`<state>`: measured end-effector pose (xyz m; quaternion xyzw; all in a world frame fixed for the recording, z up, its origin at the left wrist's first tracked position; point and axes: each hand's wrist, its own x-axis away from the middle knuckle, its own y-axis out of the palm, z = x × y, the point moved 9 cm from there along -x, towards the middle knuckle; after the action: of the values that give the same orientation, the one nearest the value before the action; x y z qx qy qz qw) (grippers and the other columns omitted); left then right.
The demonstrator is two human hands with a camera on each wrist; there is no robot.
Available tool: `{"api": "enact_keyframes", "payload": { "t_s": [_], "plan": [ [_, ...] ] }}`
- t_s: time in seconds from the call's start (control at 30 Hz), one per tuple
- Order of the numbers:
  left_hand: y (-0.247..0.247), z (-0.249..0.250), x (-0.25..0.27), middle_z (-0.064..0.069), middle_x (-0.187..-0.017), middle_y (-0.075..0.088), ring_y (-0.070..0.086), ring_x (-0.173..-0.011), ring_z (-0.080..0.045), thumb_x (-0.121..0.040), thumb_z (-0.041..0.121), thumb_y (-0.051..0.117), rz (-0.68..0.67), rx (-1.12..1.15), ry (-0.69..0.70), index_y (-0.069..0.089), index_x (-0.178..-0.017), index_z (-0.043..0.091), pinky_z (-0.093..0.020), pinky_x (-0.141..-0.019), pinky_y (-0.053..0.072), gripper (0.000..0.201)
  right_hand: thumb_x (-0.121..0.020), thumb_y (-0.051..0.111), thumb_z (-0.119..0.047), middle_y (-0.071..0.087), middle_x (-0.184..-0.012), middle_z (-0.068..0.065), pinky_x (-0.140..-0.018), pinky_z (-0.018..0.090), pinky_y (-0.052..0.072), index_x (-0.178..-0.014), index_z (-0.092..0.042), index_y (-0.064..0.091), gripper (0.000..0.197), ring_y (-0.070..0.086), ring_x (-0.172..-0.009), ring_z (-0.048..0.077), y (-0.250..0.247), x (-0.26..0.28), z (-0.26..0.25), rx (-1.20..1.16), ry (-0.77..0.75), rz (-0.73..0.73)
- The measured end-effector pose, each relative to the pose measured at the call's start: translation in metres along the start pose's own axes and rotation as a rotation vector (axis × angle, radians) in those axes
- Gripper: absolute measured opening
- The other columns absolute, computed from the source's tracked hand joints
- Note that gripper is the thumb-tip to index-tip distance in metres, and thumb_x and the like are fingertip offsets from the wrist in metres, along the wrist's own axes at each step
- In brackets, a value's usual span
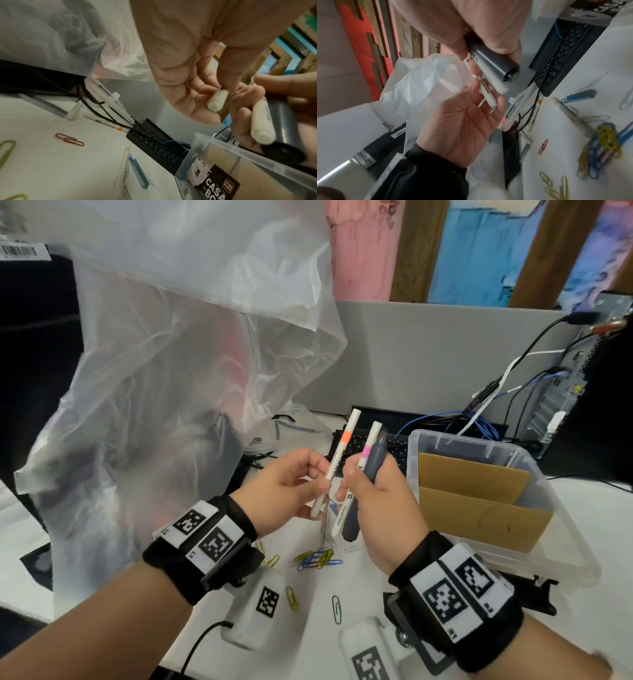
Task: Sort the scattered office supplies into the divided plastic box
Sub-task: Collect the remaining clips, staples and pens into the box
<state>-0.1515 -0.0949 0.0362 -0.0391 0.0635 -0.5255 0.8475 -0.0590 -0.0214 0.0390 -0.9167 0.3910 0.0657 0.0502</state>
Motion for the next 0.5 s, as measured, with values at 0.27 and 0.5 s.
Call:
{"api": "enact_keyframes", "payload": {
  "t_s": [0.27, 0.5],
  "plan": [
    [0.02, 0.015, -0.003, -0.018, -0.095, 0.054, 0.054, -0.068, -0.014, -0.092, 0.001, 0.055, -0.056, -0.043, 0.068, 0.055, -0.099, 0.006, -0.028, -0.059, 0.052, 0.009, -0.095, 0.054, -0.021, 0.063, -0.094, 0.021, -0.075, 0.056, 0.055, -0.1, -0.015, 0.056, 0.008, 0.067, -0.088, 0.034, -0.018, -0.01, -0.008, -0.082, 0.064, 0.034],
    [0.042, 0.046, -0.015, -0.004, -0.08, 0.062, 0.058, -0.069, -0.011, -0.094, 0.01, 0.055, -0.07, -0.014, 0.199, 0.059, -0.097, 0.002, -0.031, -0.063, 0.056, 0.009, -0.096, 0.052, -0.021, 0.063, -0.081, 0.009, -0.07, 0.042, 0.056, -0.094, -0.017, 0.053, 0.005, 0.064, -0.071, 0.021, -0.051, -0.016, -0.045, 0.019, -0.007, 0.044]
  ]
}}
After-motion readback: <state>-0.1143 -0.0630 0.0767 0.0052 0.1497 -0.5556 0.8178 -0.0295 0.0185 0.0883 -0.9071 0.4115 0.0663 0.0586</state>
